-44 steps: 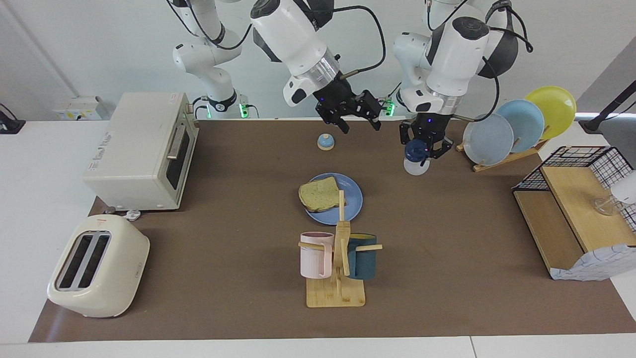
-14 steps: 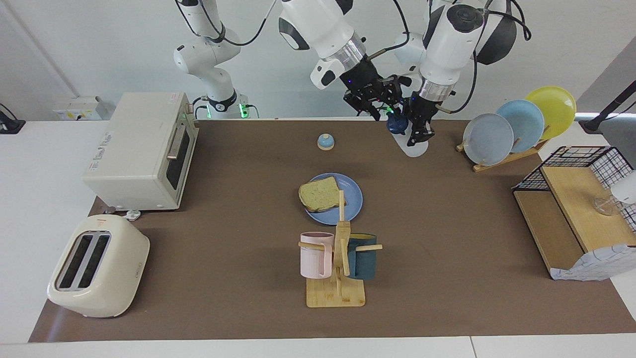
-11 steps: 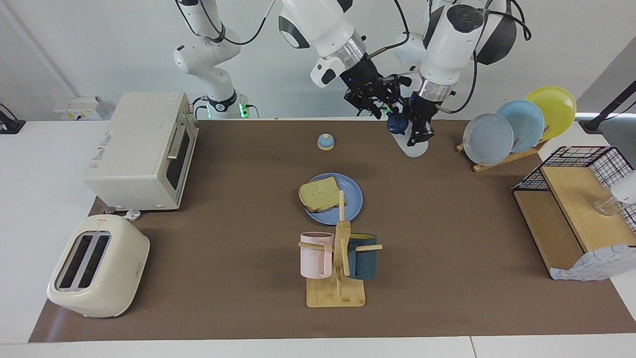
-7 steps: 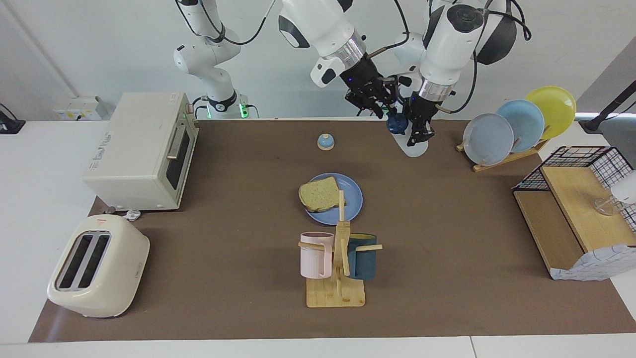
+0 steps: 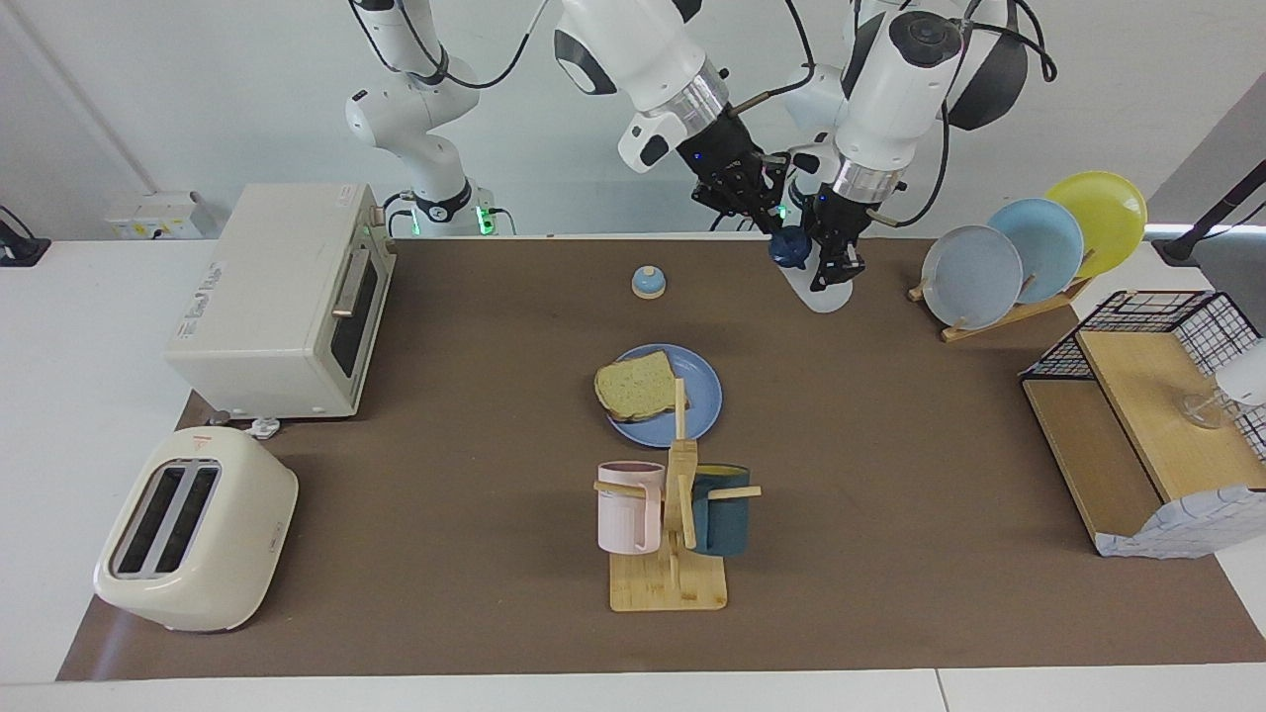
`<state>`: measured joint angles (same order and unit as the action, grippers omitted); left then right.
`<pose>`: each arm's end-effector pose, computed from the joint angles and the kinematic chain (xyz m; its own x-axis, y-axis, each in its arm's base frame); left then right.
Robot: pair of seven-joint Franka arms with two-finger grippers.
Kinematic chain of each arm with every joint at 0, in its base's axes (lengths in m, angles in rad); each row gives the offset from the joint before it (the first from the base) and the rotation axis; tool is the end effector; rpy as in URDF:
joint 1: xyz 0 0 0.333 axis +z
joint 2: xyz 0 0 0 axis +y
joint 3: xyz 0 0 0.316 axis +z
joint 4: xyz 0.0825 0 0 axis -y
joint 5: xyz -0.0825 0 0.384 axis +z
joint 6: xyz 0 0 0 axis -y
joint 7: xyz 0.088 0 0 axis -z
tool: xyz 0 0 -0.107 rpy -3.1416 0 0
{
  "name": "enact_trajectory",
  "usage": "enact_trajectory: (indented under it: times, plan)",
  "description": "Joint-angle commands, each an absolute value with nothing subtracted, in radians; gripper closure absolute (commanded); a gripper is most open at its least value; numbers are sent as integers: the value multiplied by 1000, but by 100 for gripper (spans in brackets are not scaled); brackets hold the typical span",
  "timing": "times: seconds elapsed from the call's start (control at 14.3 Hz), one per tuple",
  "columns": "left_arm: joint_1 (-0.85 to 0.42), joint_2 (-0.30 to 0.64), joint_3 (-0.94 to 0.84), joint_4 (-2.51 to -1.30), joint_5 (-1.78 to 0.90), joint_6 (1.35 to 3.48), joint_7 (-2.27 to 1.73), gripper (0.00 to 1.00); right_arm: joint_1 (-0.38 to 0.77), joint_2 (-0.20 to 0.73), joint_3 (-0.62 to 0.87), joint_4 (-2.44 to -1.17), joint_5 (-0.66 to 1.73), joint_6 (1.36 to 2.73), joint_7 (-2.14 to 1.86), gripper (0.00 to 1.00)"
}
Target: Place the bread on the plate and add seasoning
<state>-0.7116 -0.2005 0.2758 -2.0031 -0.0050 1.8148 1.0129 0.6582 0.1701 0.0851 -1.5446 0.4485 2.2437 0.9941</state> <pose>0.4581 -0.2042 0.5413 0.1184 -0.9916 0.0526 -0.9927 -0.1171 0.0273 0.4784 0.4502 0.6125 0.9139 -0.3844 -0.1305 -0.3796 -0.6955 -0.6101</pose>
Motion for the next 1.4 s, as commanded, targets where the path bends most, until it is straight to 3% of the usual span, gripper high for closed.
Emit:
enact_trajectory:
  times: [0.0,0.84,0.91,0.98,1.19,1.33]
  plan:
    - [-703,-229,273,-2028,-18,1838,1020,100,647,160,91,-1554,452,2237,997,100]
    - [-703,-229,273,-2028,-18,1838,1006,100,598,143,83,-1606,557,2256,973,100]
    - [-703,-229,273,-2028,-18,1838,1006,100,600,129,83,-1633,557,2273,944,21]
    - [-703,-229,273,-2028,-18,1839,1005,100,601,124,83,-1649,546,2284,937,0]
    - [-703,-229,273,-2026,-18,1844,999,100,591,107,80,-1683,461,2258,918,0]
    - [-703,-229,273,-2028,-18,1844,999,100,537,94,80,-1697,359,2171,835,0]
